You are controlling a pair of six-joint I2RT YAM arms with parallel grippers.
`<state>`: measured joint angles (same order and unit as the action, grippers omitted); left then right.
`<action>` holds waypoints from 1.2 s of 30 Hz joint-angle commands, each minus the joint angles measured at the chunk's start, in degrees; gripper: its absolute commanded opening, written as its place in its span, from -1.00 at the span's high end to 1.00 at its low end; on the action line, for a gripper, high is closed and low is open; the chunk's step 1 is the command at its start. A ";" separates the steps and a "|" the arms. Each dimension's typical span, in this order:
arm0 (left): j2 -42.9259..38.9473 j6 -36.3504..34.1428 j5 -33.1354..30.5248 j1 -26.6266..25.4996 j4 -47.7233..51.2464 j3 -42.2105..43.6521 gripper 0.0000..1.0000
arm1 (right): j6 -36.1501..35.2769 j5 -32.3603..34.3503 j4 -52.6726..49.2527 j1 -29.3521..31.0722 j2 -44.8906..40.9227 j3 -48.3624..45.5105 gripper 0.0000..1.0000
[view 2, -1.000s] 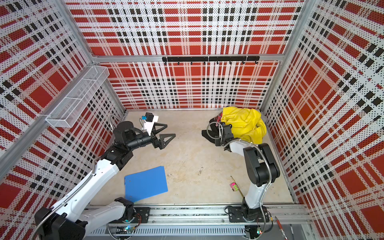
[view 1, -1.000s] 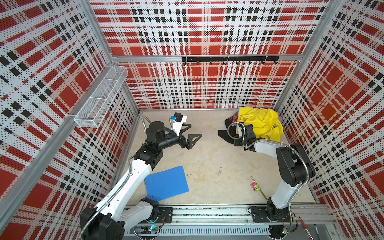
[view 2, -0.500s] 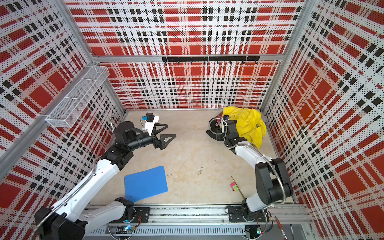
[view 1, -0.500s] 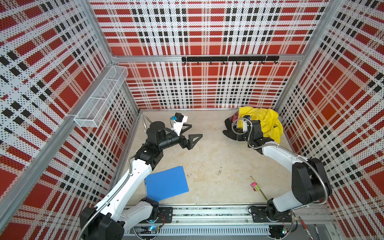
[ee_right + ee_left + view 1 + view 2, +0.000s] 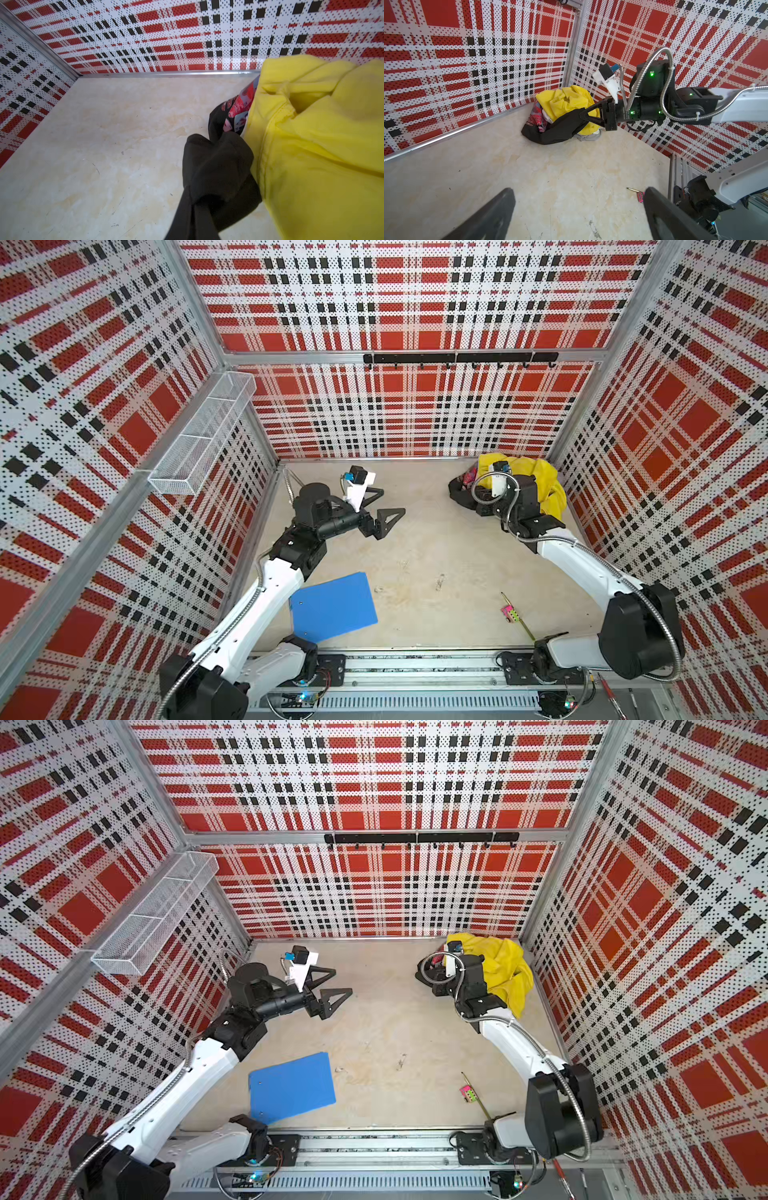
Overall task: Pick out a specific cloth from the pile
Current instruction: 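Close the right gripper on the black garment's edge, then lift the black garment high out of the pile with the right gripper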
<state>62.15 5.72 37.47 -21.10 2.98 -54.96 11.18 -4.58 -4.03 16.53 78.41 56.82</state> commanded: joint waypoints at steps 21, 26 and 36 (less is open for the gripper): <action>-0.89 -0.55 2.02 -1.09 -0.97 -0.15 -0.98 | 1.92 4.84 9.67 0.31 -5.17 14.81 1.00; -1.02 -0.71 2.00 -1.16 -1.02 -0.07 -0.98 | 2.26 4.05 11.11 0.27 -4.33 18.46 1.00; -0.99 -0.89 2.13 -1.42 -1.05 -0.06 -0.98 | 3.72 0.66 15.31 0.32 -4.13 22.52 1.00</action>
<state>62.06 5.58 38.79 -22.06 2.98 -54.96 13.76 -1.56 1.41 16.53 75.05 76.23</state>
